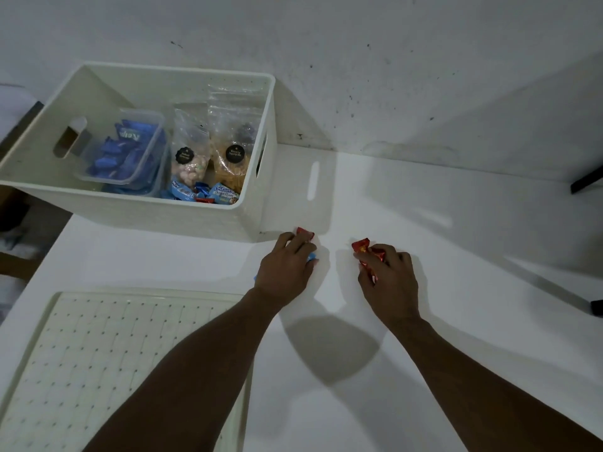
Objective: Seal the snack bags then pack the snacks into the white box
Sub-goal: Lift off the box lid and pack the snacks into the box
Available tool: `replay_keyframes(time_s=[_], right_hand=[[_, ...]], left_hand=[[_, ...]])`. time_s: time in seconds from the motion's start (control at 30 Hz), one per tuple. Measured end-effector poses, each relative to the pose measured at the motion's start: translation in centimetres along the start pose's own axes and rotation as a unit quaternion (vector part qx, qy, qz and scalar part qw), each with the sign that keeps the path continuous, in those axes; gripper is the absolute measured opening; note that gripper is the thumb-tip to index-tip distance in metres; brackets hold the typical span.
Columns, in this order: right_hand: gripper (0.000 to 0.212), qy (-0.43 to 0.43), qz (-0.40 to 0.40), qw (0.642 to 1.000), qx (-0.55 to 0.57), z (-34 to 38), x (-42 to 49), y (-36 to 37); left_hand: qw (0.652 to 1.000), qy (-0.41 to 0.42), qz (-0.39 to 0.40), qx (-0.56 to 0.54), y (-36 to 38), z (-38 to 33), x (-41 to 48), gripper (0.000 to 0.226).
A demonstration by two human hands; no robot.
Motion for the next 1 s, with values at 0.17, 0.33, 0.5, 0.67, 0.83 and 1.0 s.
replay_keyframes(time_s=[0.17,0.33,0.5,0.67,0.83,1.0], right_hand=[[0.032,0.035,0.008,0.999,0.038,0.3,-0.1,-0.8],[0.032,0.044,0.019,0.998,0.044,2.1,0.7,-2.6],[0.031,0.059,0.043,0.996,0.049,4.1,0.9,-2.3],[0.032,0.087,0.051,0.993,0.069,3.9,-1.5,-0.6],[0.033,0.113,0.058,0.989,0.079,4.0,-3.9,-0.3],[0.033,0.113,0.031,0.99,0.084,6.3,-1.7,-3.4]], left_hand=[[0.999,0.008,-0.025,-0.046,-0.7,-0.5,-1.3,0.018],[0.997,0.009,0.038,-0.066,-0.9,-0.1,-2.4,0.025],[0.99,0.045,0.133,-0.03,-0.6,-0.5,-4.7,0.033],[0.99,0.022,0.132,-0.035,-0.4,0.0,-5.7,0.043],[0.989,-0.042,0.079,-0.119,-1.2,1.9,-6.8,0.043],[0.959,-0.118,0.024,-0.256,-7.0,3.2,-6.1,0.035]])
Point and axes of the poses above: each hand's wrist, its own x-axis towards the middle knuckle, its own y-axis out of the palm, z = x × y, the point moved 10 cm from there along x, towards the middle knuckle, and after that the axes turned 15 degrees about x, right-handed, at the moved point
